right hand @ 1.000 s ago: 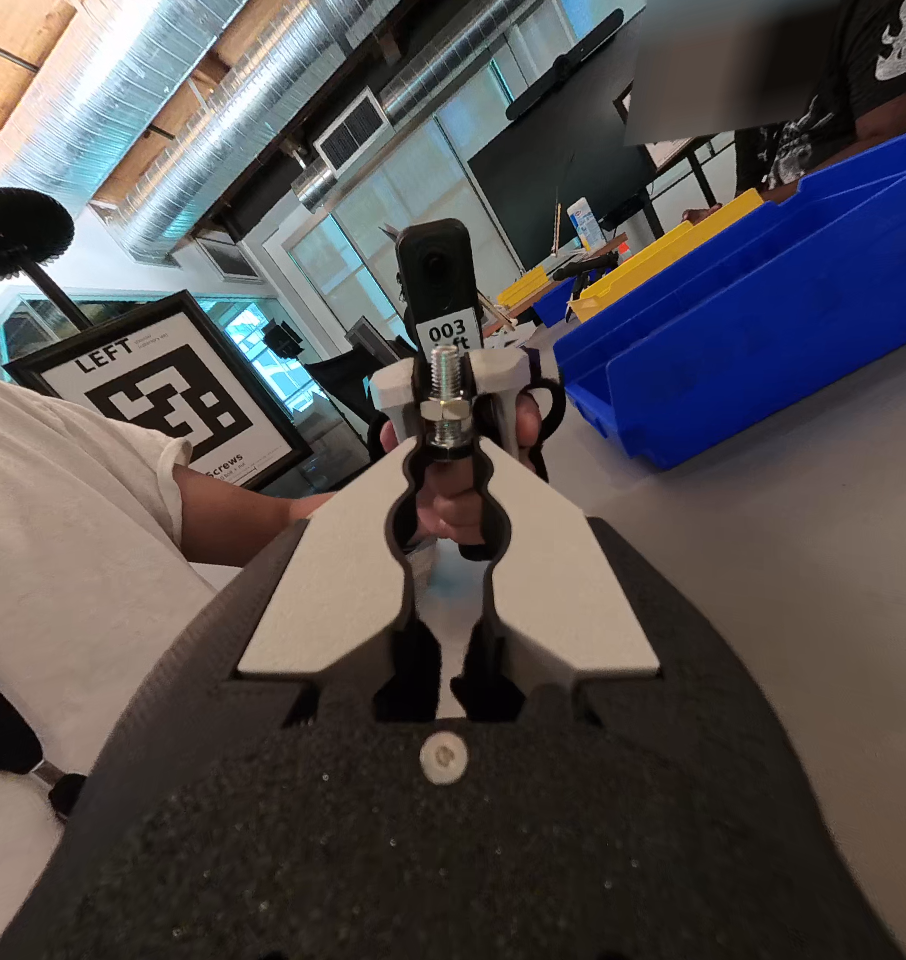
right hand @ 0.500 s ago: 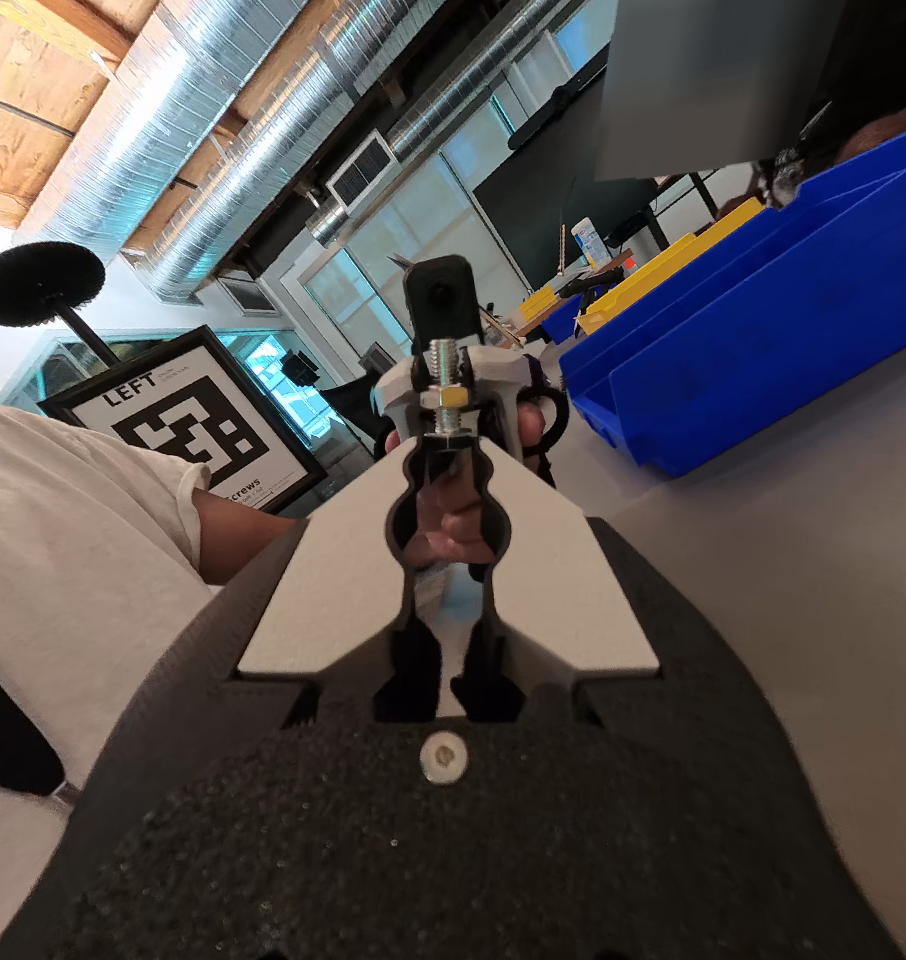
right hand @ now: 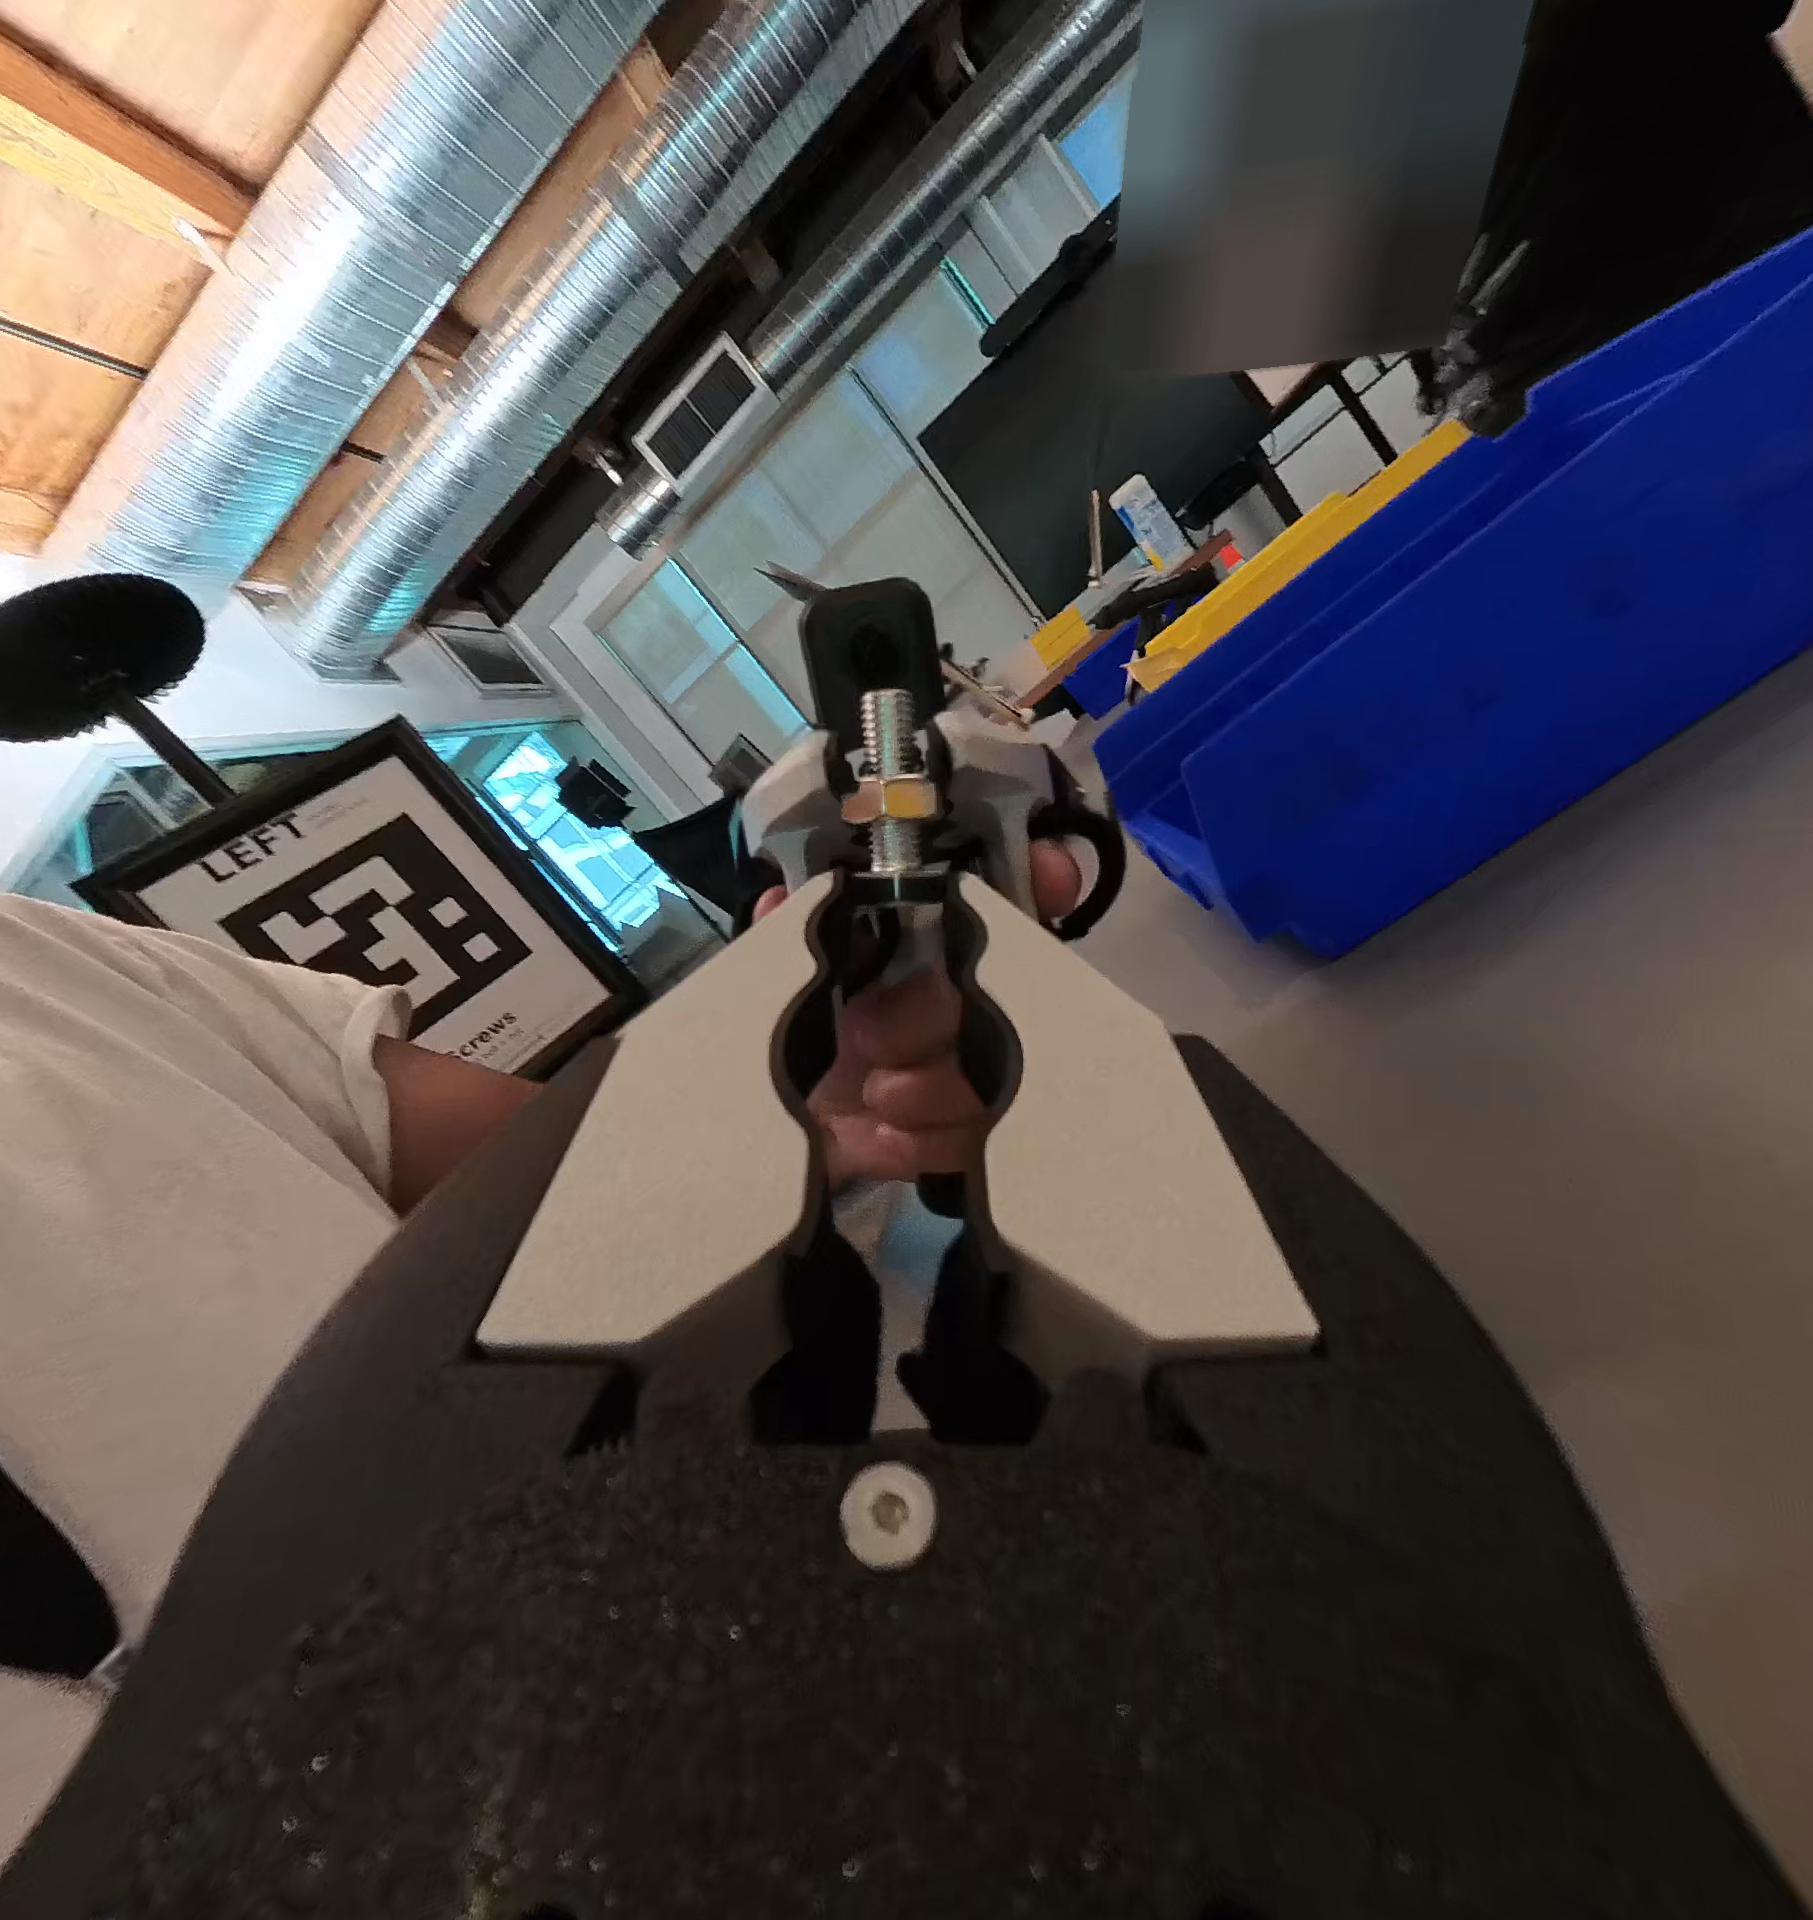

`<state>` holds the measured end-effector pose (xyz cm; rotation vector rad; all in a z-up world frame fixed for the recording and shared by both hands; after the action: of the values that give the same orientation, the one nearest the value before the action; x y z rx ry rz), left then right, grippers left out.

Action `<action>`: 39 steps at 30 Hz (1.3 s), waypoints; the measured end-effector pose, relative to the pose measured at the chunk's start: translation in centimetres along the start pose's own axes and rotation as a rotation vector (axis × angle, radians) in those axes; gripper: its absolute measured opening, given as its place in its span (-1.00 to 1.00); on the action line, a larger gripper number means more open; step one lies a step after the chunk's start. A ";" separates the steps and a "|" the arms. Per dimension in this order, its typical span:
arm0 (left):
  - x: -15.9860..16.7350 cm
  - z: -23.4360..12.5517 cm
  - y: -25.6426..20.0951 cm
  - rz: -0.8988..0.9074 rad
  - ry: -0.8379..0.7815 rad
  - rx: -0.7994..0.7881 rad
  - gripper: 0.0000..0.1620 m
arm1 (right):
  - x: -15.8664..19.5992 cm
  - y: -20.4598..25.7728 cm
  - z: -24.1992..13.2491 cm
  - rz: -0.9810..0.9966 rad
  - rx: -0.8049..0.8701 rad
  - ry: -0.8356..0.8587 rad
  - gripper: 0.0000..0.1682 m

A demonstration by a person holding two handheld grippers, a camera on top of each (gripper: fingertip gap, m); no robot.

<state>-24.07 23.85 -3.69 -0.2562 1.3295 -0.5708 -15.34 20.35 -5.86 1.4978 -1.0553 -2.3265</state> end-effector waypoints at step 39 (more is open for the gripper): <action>0.5 0.3 -1.9 0.067 0.055 -0.065 -0.17 | 0.3 -0.3 0.7 -0.093 0.044 0.061 -0.81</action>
<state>-24.14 21.96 -3.09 -0.2496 1.4060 -0.4818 -16.03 20.74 -6.06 1.6572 -1.0495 -2.3162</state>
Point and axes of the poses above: each gripper's, where its closed fingertips meet, z out along the fingers, x out of its underside, y = z × x across the jaws, the point moved 6 cm from there along -z, back along the fingers, and after that the axes turned 2 degrees about x, right-handed, at the moved point
